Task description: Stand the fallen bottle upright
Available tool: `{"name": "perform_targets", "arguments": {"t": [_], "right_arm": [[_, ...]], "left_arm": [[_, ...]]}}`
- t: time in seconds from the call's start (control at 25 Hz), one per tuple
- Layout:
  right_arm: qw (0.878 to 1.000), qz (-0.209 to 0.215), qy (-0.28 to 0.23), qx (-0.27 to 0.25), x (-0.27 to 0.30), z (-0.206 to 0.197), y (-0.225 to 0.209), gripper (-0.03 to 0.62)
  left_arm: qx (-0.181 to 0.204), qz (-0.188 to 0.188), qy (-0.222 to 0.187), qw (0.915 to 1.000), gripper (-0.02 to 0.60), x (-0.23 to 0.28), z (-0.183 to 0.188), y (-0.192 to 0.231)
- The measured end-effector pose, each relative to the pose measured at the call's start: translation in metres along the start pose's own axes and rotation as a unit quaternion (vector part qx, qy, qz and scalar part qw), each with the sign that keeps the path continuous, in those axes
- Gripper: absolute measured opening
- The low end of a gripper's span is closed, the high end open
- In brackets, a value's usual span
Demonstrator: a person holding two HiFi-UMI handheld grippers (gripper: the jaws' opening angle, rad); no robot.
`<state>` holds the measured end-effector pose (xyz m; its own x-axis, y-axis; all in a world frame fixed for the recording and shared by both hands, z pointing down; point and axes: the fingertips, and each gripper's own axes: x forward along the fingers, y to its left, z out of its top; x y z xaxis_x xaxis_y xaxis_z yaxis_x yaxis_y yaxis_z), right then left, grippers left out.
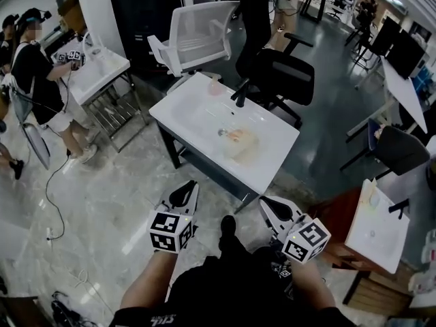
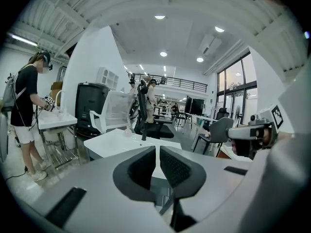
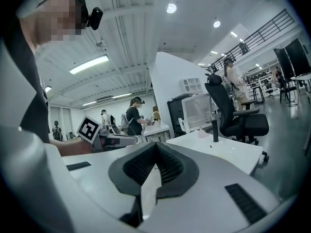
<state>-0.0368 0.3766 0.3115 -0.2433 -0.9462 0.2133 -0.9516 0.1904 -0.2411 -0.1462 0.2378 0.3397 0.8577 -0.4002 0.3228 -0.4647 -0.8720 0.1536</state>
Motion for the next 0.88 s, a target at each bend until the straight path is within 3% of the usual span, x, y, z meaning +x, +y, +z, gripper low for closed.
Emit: {"name": "perform_targets", "arguments": {"t": [0.24,0.6,0.88], "right_arm": [[1.000,-0.003,0.004,0.029,0.044,0.009,-0.077,0.014],[0.998,0.065,-0.001,0.016,0.157,0.074,-0.174,0.014],[0.998,0.056,-0.003,0.030,0.186,0.085,-0.221,0.014]], "left_arm": [[-0.001,0.012,0.004,0.9999,0.040,0.063,0.021,0.031],[0.019,0.042,0.003,0.9989,0.040,0.183,0.098,0.086],[0.029,0.038,0.010,0.9988,0.040,0.237,0.120,0.109]]}}
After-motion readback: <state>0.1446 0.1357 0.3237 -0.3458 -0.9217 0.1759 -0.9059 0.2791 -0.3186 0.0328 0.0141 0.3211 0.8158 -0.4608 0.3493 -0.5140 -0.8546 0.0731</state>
